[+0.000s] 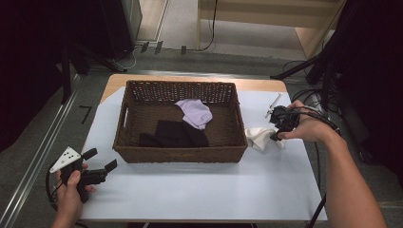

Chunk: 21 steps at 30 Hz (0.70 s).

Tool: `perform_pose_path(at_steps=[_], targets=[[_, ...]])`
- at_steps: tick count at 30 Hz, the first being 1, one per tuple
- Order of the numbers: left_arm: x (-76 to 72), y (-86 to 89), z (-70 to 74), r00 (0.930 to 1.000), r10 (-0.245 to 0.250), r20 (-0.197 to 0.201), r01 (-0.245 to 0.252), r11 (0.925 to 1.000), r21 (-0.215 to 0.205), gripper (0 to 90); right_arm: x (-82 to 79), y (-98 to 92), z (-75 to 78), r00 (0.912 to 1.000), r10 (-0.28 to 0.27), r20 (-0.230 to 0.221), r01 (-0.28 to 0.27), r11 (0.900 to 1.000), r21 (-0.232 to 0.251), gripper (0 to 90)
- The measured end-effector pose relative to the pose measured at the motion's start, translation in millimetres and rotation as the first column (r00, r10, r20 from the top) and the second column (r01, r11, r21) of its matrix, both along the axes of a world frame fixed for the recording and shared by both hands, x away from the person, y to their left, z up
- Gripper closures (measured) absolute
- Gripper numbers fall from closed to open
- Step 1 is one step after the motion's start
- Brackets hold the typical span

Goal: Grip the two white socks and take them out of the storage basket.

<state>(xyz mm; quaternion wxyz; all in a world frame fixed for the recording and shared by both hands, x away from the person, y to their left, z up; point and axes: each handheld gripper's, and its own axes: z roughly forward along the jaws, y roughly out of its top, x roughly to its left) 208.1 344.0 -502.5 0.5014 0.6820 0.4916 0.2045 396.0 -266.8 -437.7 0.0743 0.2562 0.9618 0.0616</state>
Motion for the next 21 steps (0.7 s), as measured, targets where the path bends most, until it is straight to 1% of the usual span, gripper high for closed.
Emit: perform_pose_path(at_steps=[2, 4, 7, 8, 10, 12, 13, 14, 15, 16, 17, 18, 19, 20, 21], targets=[[0.0, -0.1, 0.0, 1.0, 0.002, -0.001, -0.002, 1.0, 0.0, 0.0, -3.2, -3.8, -1.5, 0.9999, -0.01, 0.006, 0.01, 1.0, 0.014, 42.5], [0.0, -0.3, 0.0, 1.0, 0.003, 0.0, -0.003, 1.0, -0.001, 0.0, -6.4, -8.8, -3.3, 0.9994, -0.025, 0.022, 0.024, 0.999, 0.034, 39.8], [0.1, -0.4, 0.0, 1.0, 0.004, 0.0, -0.004, 1.0, -0.001, 0.0, -12.3, -16.2, -6.1, 0.9974, -0.061, 0.039, 0.058, 0.996, 0.069, 36.8], [0.1, -0.4, 0.0, 1.0, 0.004, 0.0, -0.004, 1.0, -0.001, 0.1, -14.6, -19.1, -7.6, 0.9962, -0.072, 0.05, 0.068, 0.994, 0.081, 34.8], [0.2, -0.3, 0.0, 1.0, 0.002, -0.001, -0.002, 1.0, 0.001, 0.1, -18.2, -23.1, -9.3, 0.9936, -0.09, 0.069, 0.083, 0.992, 0.093, 33.5], [0.1, -0.1, 0.2, 1.0, -0.001, -0.004, 0.001, 1.0, 0.008, 0.0, -23.0, -26.9, -11.0, 0.9899, -0.115, 0.083, 0.105, 0.988, 0.117, 33.2], [0.2, -0.2, 0.2, 1.0, -0.001, -0.003, 0.001, 1.0, 0.008, 0.1, -25.9, -29.1, -12.3, 0.9867, -0.133, 0.093, 0.12, 0.983, 0.136, 32.9], [0.2, -0.2, 0.2, 1.0, -0.001, -0.003, 0.001, 1.0, 0.008, 0.1, -25.9, -29.1, -12.3, 0.9867, -0.133, 0.093, 0.12, 0.983, 0.136, 32.9], [0.2, -0.3, 0.1, 1.0, 0.002, -0.003, -0.002, 1.0, 0.005, 0.1, -27.8, -30.1, -13.2, 0.9842, -0.147, 0.098, 0.132, 0.98, 0.146, 32.7], [0.2, -0.3, 0.2, 1.0, 0.002, -0.002, -0.002, 1.0, 0.006, 0.1, -33.5, -33.3, -17.1, 0.9786, -0.169, 0.117, 0.148, 0.974, 0.173, 32.6], [0.2, -0.3, 0.2, 1.0, 0.002, -0.003, -0.002, 1.0, 0.006, 0.0, -35.1, -34.3, -18.6, 0.9759, -0.181, 0.122, 0.158, 0.971, 0.179, 31.9], [0.2, -0.3, 0.2, 1.0, 0.002, -0.003, -0.002, 1.0, 0.006, 0.1, -35.1, -34.3, -18.6, 0.9759, -0.181, 0.122, 0.158, 0.971, 0.179, 31.9], [0.2, -0.3, 0.2, 1.0, 0.003, -0.003, -0.003, 1.0, 0.005, 0.1, -41.0, -37.3, -23.3, 0.9685, -0.209, 0.136, 0.18, 0.963, 0.199, 30.8], [0.1, -0.3, 0.2, 1.0, 0.003, -0.003, -0.003, 1.0, 0.004, 0.0, -43.7, -38.8, -25.6, 0.9659, -0.219, 0.139, 0.187, 0.959, 0.213, 30.7], [0.1, -0.3, 0.2, 1.0, 0.003, -0.003, -0.003, 1.0, 0.004, 0.1, -46.6, -40.3, -27.7, 0.9614, -0.236, 0.142, 0.2, 0.953, 0.228, 30.4]])
